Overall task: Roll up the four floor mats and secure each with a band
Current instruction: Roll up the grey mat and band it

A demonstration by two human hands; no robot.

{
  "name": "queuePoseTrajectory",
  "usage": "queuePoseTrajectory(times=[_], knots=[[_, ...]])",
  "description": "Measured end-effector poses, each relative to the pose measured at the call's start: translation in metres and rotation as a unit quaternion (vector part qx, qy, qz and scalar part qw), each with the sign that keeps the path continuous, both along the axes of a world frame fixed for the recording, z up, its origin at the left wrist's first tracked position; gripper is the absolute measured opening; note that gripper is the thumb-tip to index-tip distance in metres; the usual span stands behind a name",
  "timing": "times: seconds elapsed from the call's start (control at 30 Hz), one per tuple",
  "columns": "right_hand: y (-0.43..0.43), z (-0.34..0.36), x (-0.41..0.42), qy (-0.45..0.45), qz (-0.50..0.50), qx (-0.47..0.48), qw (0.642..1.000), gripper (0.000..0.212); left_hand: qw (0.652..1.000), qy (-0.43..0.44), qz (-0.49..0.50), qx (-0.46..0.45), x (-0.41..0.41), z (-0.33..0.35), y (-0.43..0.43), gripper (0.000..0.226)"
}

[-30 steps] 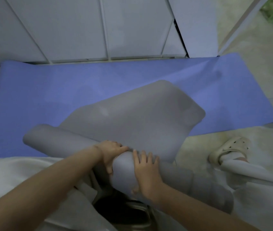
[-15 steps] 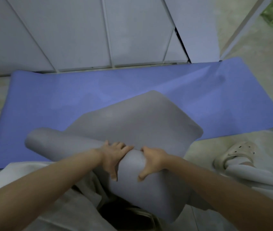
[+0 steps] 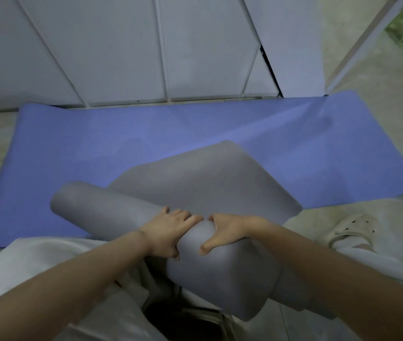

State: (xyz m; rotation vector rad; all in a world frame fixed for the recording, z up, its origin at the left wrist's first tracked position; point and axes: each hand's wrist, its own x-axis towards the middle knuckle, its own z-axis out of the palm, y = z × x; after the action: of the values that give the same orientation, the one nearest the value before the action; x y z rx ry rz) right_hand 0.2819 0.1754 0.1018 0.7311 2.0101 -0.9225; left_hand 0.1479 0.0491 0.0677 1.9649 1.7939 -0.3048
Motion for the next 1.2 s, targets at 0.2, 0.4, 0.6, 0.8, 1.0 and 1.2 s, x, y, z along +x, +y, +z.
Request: queuePoseTrajectory(times=[0.2, 0.4, 0.6, 0.8, 1.0, 1.2], knots=[[-0.012, 0.009, 0.013, 0.093, 0.169, 0.265, 0.945, 0.116, 0.999, 0.011, 0.034, -0.034, -0.022, 0.015, 0.040, 0.098], [-0.004, 0.007, 0.018, 0.075, 0.118, 0.277, 0.951, 0.119, 0.996, 0.011, -0.012, -0.088, -0.020, 0.026, 0.072, 0.098], [0.013, 0.010, 0.010, 0.106, 0.104, 0.261, 0.954, 0.091, 0.995, -0.004, 0.018, -0.096, -0.027, 0.030, 0.070, 0.100], [0.024, 0.010, -0.004, 0.053, 0.086, 0.193, 0.976, 0.091, 0.999, 0.035, 0.027, -0.029, -0.014, 0.016, 0.024, 0.128], [0.025, 0.015, -0.010, 0.011, 0.038, 0.150, 0.988, 0.088, 0.997, 0.036, 0.034, 0.055, -0.004, -0.003, 0.015, 0.130], [0.045, 0.020, -0.008, -0.031, -0.030, 0.105, 0.994, 0.088, 0.993, 0.063, -0.040, 0.093, 0.007, 0.009, 0.027, 0.128]])
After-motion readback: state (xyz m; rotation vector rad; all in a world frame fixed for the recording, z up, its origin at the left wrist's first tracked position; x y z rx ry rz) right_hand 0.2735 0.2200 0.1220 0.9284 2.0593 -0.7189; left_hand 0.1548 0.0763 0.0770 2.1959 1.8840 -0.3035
